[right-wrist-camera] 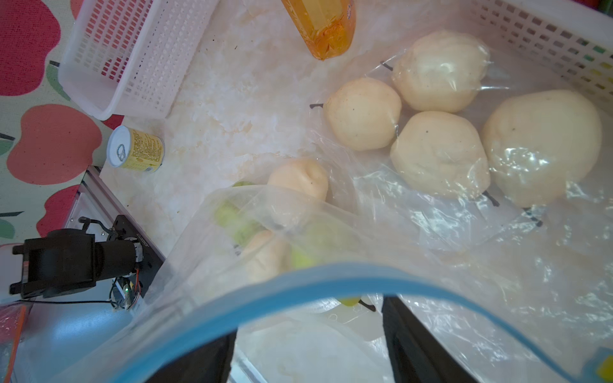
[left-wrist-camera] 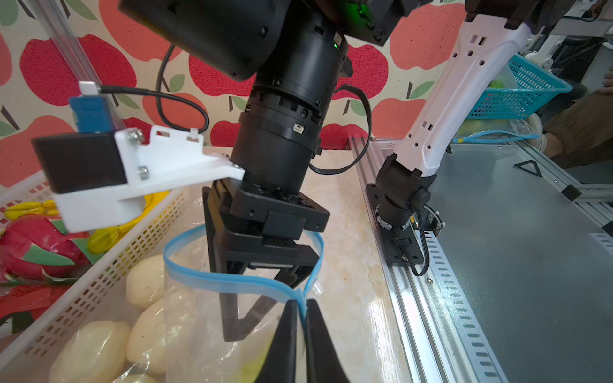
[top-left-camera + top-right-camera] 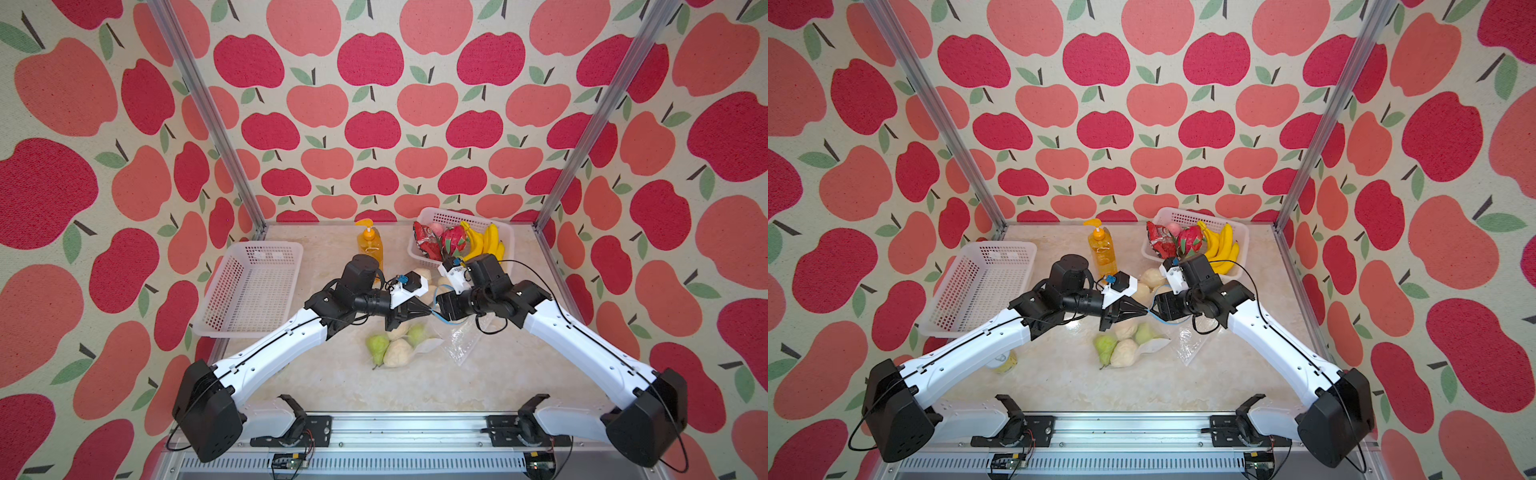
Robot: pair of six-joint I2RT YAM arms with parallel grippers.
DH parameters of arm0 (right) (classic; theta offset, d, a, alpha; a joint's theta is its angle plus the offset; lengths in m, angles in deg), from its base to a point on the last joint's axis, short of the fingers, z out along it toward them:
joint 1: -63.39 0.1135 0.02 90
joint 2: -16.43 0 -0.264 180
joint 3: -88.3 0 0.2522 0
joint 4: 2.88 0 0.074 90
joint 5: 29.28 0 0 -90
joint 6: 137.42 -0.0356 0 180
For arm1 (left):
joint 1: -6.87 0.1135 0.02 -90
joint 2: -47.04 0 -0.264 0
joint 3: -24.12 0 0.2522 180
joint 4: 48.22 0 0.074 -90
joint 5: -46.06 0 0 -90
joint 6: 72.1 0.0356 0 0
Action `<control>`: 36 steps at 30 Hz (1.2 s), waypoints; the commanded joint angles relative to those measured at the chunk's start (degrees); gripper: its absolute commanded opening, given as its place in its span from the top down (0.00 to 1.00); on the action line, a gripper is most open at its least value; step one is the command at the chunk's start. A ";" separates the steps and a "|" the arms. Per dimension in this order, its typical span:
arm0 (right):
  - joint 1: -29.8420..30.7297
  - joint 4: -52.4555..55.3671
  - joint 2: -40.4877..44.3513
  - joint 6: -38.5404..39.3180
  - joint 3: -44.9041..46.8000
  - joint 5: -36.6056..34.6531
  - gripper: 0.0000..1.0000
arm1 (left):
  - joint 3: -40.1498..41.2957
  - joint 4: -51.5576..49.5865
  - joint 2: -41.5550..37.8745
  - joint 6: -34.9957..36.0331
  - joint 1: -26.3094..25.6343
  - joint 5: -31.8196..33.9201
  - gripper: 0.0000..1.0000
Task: Open the zip-top bag and take out the pear
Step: Adjust the zipper food storage bag at the center of the board.
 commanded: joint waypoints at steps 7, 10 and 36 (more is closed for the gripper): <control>-5.79 0.62 8.34 -15.07 9.80 1.56 0.27 | 0.66 3.23 -5.38 -13.85 3.29 8.75 0.30; -7.57 -0.47 12.39 -19.28 13.66 3.94 0.31 | 2.18 -0.10 -9.97 -18.72 7.07 12.79 0.22; -19.59 -9.38 20.81 -45.20 19.86 20.63 0.40 | 11.74 -5.67 -7.76 -31.77 18.01 13.84 0.27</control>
